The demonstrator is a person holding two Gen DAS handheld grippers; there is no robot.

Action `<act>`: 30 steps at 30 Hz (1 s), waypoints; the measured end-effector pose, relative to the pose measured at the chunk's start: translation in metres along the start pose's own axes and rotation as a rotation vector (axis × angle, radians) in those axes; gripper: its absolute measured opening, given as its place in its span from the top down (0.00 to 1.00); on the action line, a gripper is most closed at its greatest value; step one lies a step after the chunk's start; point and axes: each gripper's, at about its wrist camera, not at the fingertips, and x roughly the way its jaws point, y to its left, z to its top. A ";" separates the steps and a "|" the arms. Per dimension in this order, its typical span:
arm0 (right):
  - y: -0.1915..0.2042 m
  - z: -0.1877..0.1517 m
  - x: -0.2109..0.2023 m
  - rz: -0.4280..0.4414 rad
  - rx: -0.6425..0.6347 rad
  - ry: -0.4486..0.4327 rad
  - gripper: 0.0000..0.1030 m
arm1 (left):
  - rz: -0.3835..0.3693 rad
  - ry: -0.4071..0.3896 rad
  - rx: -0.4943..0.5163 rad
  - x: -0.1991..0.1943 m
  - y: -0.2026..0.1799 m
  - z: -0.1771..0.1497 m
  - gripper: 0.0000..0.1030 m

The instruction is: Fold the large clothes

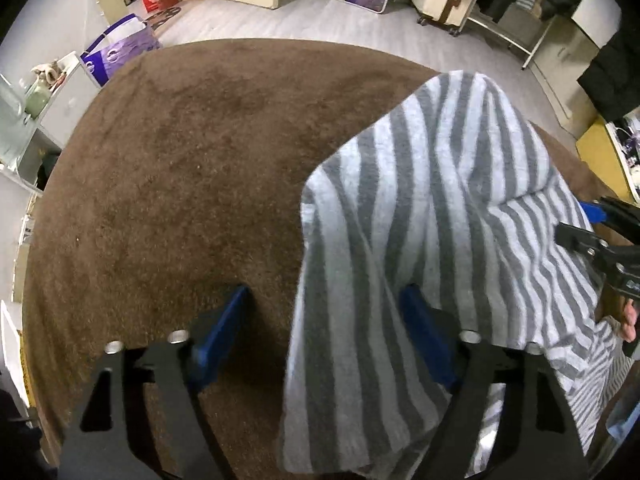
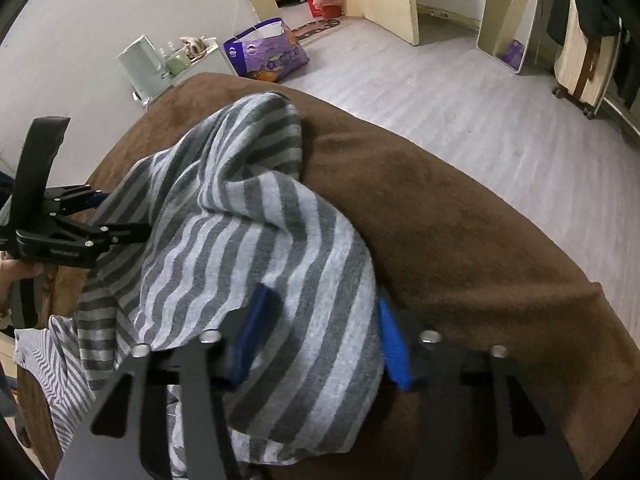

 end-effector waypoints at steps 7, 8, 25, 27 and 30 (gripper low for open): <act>-0.001 -0.006 -0.002 0.056 0.040 -0.029 0.81 | -0.004 -0.090 0.026 -0.023 -0.022 -0.012 0.72; -0.002 -0.007 -0.002 0.057 0.047 -0.034 0.81 | -0.005 -0.100 0.025 -0.024 -0.022 -0.015 0.75; 0.037 -0.027 -0.076 -0.057 -0.041 -0.190 0.85 | 0.178 -0.342 0.146 -0.094 -0.062 -0.053 0.81; 0.045 -0.037 -0.089 -0.070 -0.060 -0.221 0.85 | 0.207 -0.404 0.162 -0.109 -0.070 -0.065 0.81; 0.058 -0.059 -0.109 -0.089 -0.093 -0.269 0.85 | 0.207 -0.475 0.145 -0.127 -0.076 -0.088 0.81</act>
